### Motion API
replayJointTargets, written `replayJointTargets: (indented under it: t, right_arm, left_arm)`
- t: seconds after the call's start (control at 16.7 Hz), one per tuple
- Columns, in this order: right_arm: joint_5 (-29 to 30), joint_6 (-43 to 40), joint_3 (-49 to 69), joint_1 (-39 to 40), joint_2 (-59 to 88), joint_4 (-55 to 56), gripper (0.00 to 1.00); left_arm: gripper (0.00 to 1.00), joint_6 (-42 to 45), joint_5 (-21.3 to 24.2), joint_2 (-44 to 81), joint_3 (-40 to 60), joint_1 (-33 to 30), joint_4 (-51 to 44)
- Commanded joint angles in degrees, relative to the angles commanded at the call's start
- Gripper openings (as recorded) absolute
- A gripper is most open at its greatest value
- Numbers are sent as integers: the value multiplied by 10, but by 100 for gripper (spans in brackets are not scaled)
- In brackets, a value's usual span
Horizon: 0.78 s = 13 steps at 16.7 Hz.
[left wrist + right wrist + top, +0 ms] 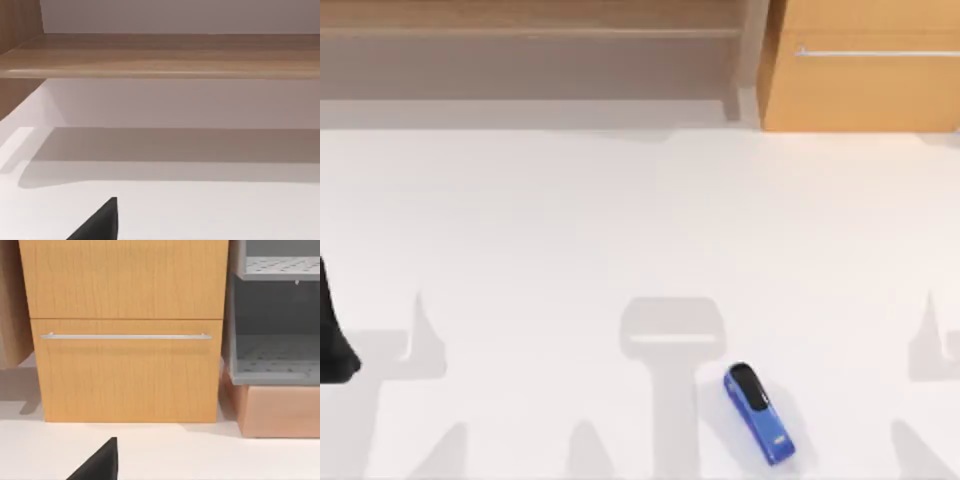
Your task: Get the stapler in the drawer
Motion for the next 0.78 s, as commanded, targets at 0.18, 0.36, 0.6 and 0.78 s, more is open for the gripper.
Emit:
replayJointTargets:
  t: [0.18, 0.36, 0.6, 0.78]
  right_arm:
    - [1, -5, 4, -1, 5, 5, 100]
    - [8, -50, 34, -3, 54, 43, 100]
    - [19, -166, 106, 1, 192, 135, 100]
    - [27, -282, 174, 13, 341, 224, 100]
  left_arm:
    - [100, 0, 0, 0, 0, 0, 0]
    - [100, 0, 0, 0, 0, 0, 0]
    - [100, 0, 0, 0, 0, 0, 0]
    - [100, 0, 0, 0, 0, 0, 0]
